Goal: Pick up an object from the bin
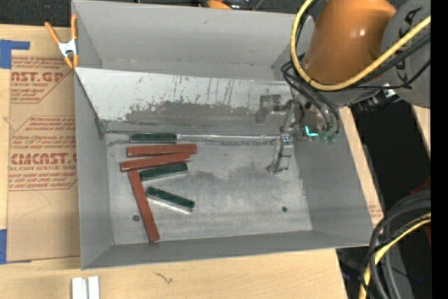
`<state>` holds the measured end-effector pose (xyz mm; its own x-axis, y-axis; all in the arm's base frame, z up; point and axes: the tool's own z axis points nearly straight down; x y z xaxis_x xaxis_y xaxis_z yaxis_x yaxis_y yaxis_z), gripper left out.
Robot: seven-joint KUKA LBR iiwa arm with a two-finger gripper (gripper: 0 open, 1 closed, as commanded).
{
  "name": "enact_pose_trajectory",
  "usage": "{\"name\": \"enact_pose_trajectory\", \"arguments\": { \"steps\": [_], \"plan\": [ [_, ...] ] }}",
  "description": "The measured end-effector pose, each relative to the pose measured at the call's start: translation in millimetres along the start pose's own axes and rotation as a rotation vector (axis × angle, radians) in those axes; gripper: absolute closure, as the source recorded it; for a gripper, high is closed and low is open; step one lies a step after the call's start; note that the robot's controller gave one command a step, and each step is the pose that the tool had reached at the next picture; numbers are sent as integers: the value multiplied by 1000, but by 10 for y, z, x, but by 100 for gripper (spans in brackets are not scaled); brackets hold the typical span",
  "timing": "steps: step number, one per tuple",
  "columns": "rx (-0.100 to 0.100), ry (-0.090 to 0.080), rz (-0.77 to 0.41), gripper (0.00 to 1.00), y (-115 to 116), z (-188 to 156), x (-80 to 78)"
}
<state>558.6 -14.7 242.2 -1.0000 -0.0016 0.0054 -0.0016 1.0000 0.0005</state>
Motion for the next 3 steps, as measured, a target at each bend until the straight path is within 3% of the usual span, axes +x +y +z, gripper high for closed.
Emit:
{"name": "enact_pose_trajectory", "arguments": {
  "steps": [1, 2, 3],
  "plan": [
    [-2, 2, -26, 0, 768, 1612, 189],
    [-4, -12, 58, 0, 1424, 1726, 760],
    [0, -5, 62, 100, 1388, 1732, 765]
  ]
}}
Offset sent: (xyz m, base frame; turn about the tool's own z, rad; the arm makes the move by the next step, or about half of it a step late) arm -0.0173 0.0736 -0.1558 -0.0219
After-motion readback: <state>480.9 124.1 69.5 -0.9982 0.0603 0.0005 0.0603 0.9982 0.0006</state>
